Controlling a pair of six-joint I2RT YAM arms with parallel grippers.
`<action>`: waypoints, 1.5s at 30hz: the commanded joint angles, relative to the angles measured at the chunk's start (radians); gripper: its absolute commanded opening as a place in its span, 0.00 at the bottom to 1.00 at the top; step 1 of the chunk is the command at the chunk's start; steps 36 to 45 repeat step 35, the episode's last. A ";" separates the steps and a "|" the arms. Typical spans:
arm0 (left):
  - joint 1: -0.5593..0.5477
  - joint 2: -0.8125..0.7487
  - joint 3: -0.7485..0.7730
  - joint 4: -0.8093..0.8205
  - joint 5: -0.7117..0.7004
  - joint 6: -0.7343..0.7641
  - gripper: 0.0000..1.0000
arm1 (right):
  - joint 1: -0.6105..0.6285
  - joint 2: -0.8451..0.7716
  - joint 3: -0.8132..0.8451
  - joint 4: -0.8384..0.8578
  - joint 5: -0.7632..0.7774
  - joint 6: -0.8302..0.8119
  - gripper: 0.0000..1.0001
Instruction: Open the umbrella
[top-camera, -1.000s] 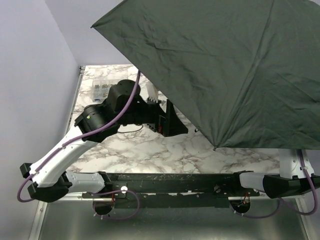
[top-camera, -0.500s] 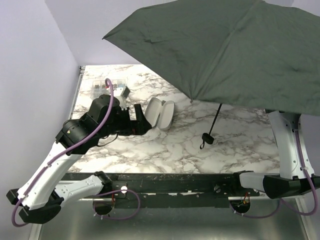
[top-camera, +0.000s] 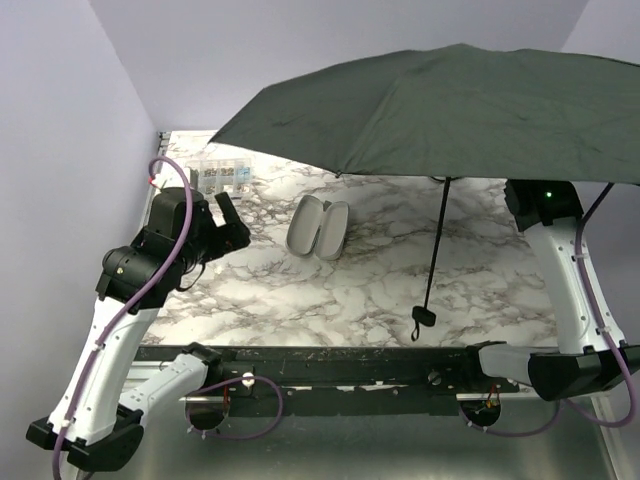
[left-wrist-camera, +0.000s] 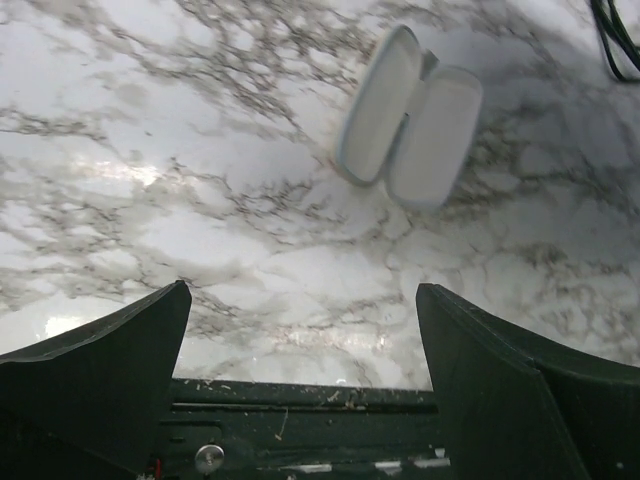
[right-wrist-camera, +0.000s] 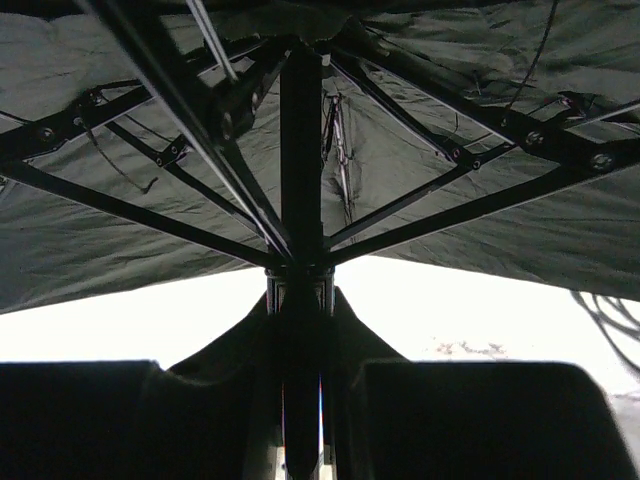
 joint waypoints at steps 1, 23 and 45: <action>0.085 -0.013 -0.017 0.011 -0.086 -0.006 0.99 | 0.036 -0.056 -0.065 0.003 -0.057 -0.019 0.01; 0.381 -0.196 -0.368 0.229 -0.259 -0.172 0.99 | 0.088 -0.140 -0.358 -0.015 -0.038 -0.064 0.01; 0.422 -0.201 -0.380 0.233 -0.239 -0.166 0.99 | 0.093 -0.180 -0.403 -0.009 -0.070 -0.061 0.01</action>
